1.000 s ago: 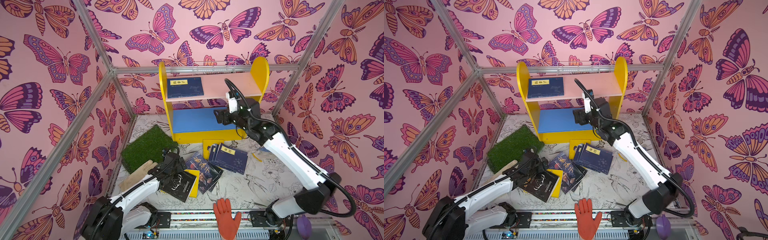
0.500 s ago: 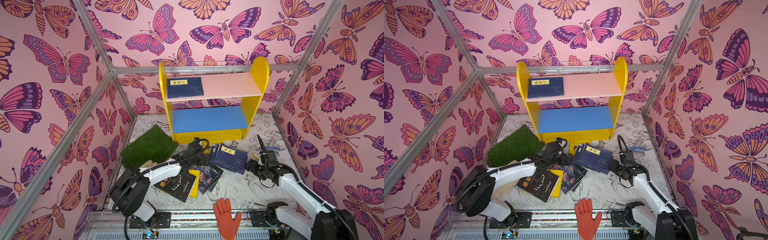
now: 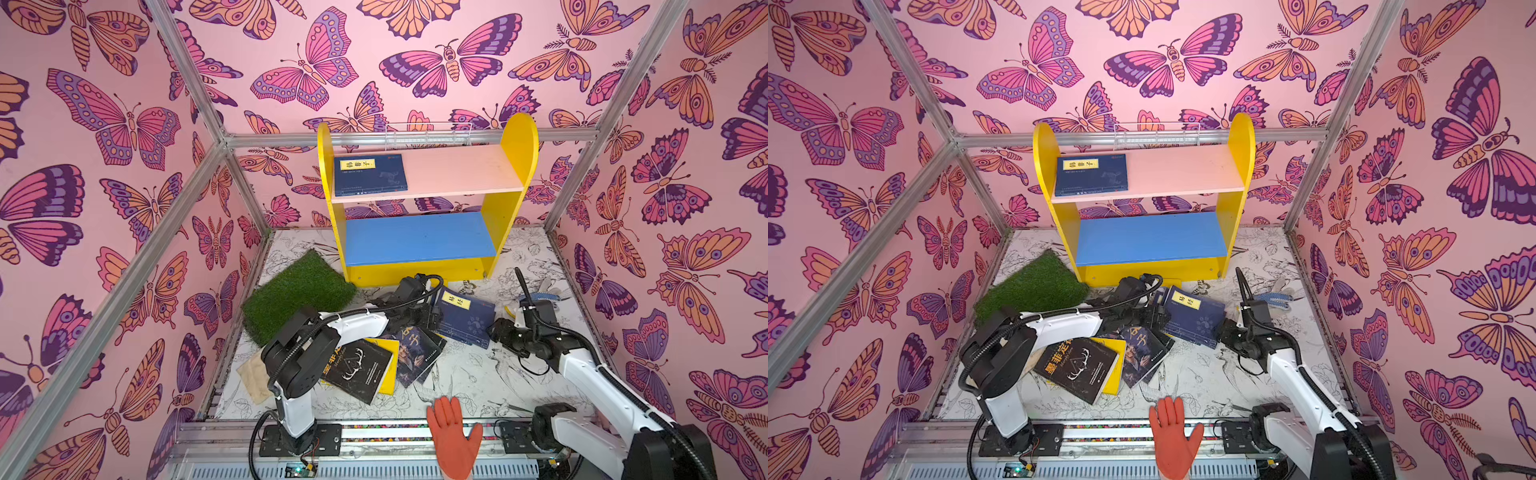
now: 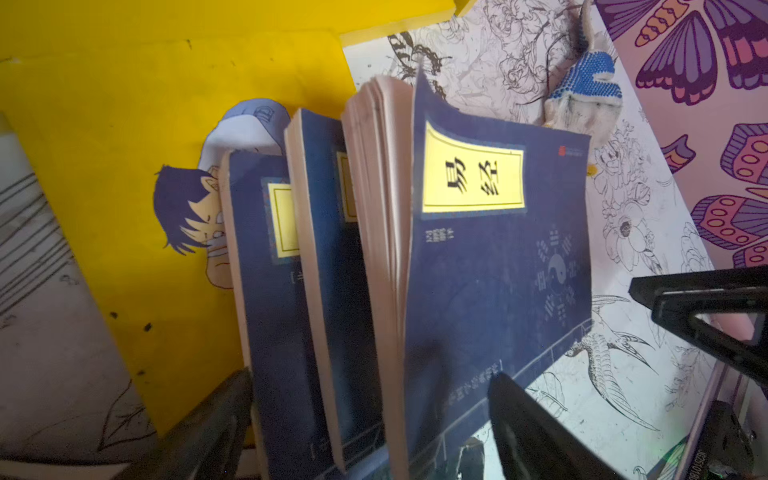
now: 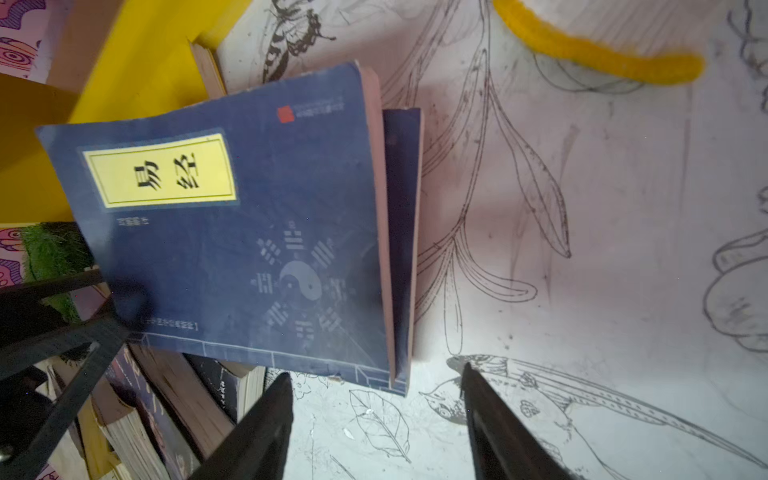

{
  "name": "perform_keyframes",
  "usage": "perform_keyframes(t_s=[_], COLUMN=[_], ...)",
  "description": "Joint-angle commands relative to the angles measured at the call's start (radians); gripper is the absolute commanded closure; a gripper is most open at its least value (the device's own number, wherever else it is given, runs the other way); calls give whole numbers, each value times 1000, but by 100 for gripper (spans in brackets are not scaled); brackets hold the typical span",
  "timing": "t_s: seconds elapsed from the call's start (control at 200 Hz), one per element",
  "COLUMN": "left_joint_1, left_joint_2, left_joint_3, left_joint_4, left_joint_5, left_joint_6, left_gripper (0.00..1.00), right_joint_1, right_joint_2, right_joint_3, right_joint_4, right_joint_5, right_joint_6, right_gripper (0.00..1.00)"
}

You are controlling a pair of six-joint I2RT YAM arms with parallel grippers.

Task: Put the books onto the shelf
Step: 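Grasp the next dark blue book with the right gripper while the left gripper reaches in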

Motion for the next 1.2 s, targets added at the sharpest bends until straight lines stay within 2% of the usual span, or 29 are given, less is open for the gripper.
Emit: perform_keyframes(t_s=[0.0, 0.21, 0.476, 0.786, 0.987, 1.197], left_joint_1=[-2, -2, -2, 24, 49, 71], left_joint_2=[30, 43, 37, 52, 18, -57], left_joint_3=[23, 23, 15, -7, -72, -148], left_joint_4=[9, 7, 6, 10, 91, 149], left_joint_5=[33, 26, 17, 3, 31, 35], left_joint_6=[-14, -20, -24, -80, -111, -122], left_gripper=[14, 15, 15, 21, 24, 34], right_joint_1=[-3, -4, -3, 2, 72, 134], right_joint_2=[24, 132, 252, 329, 369, 429], right_joint_3=[42, 95, 68, 34, 60, 80], right_joint_4=[50, 93, 192, 334, 370, 427], right_joint_5=[-18, -44, -92, -253, -234, -213], right_joint_6=[-37, -44, -4, 22, 29, 67], right_gripper=[36, 37, 38, 40, 39, 39])
